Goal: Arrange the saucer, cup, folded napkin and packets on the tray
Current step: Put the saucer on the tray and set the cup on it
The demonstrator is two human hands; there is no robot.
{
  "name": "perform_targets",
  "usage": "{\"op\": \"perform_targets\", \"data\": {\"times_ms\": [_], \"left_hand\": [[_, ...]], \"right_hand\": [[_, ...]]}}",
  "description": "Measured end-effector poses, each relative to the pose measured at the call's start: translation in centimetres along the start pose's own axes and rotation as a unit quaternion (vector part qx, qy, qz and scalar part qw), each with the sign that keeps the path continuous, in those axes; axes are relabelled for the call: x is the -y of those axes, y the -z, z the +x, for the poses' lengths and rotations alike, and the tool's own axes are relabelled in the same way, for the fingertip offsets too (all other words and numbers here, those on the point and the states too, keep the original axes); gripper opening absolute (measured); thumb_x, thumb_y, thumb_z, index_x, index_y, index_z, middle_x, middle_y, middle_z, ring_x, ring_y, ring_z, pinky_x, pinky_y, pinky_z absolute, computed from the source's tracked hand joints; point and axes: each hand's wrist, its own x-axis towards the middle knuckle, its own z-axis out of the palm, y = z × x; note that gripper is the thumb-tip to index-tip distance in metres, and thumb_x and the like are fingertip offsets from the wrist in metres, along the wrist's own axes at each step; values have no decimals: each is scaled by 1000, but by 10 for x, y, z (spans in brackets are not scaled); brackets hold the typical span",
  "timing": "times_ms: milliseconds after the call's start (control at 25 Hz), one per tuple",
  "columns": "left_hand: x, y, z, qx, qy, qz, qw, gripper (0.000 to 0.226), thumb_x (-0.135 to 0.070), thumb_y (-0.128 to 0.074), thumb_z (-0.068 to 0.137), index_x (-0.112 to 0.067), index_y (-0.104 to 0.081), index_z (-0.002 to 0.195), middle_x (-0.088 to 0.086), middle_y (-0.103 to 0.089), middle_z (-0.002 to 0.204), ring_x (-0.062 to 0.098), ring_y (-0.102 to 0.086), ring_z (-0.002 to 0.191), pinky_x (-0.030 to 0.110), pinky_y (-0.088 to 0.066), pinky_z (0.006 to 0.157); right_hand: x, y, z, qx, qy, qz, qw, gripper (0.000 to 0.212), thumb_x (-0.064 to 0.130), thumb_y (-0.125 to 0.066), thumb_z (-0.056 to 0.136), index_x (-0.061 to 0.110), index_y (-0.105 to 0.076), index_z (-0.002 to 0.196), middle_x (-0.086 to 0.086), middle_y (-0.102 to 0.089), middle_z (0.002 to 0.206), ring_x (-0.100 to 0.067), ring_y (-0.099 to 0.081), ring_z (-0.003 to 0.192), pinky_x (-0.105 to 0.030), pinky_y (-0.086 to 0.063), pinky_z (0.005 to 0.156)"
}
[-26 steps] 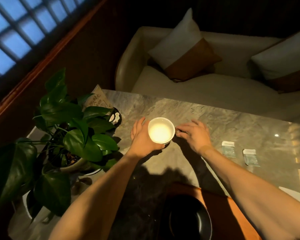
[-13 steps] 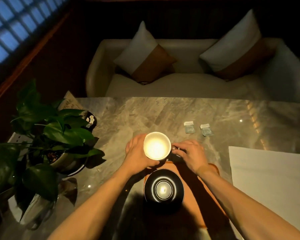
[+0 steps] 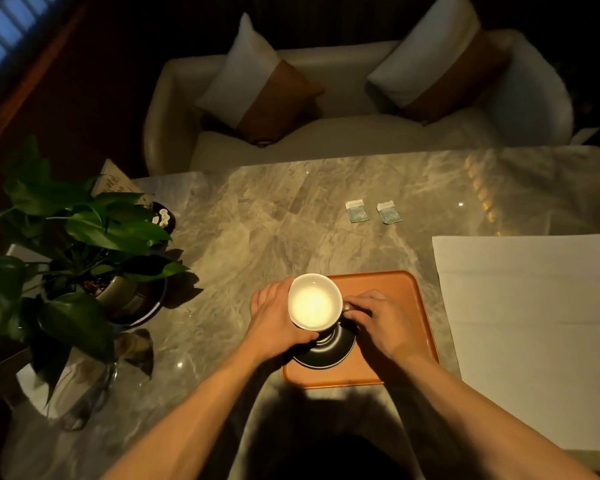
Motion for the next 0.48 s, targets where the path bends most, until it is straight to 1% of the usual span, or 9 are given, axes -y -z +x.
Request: {"op": "perform_targets", "data": {"times_ms": [120,240,360,480], "left_hand": [[3,-10,-7,9,3,4,1000,106,-56,-79,46,-34,-33,138,-8,-46,135,16,-34,130,38,-22,109],[5,-17,-11,24,10,14,1000,106,-57,-79,47,-32,-33,139,-6,-46,136,17,-33,131,43,-22,112],[8,-21,-15,30,12,18,999,104,-58,-78,48,-33,-34,139,-7,-47,133,18,-35,130,47,-22,111],[11,-24,-16,25,12,6,1000,104,-57,-78,47,-33,-35,139,-8,-48,134,18,-36,131,51,-22,112]], "right_hand": [[-7,-7,-8,3,-14,-7,1000,30,29,-67,90,25,-70,119,3,-67,108,-16,-58,101,-39,-50,90],[-12,-12,-13,12,-21,-22,999,28,30,-65,91,26,-70,119,3,-68,110,-16,-58,103,-38,-50,91],[-15,-17,-17,14,-27,-30,999,28,31,-65,91,27,-70,119,4,-68,110,-15,-58,103,-36,-51,90],[-16,-19,-18,20,-26,-40,999,29,33,-65,91,29,-69,119,5,-68,110,-15,-57,103,-38,-50,90]]}}
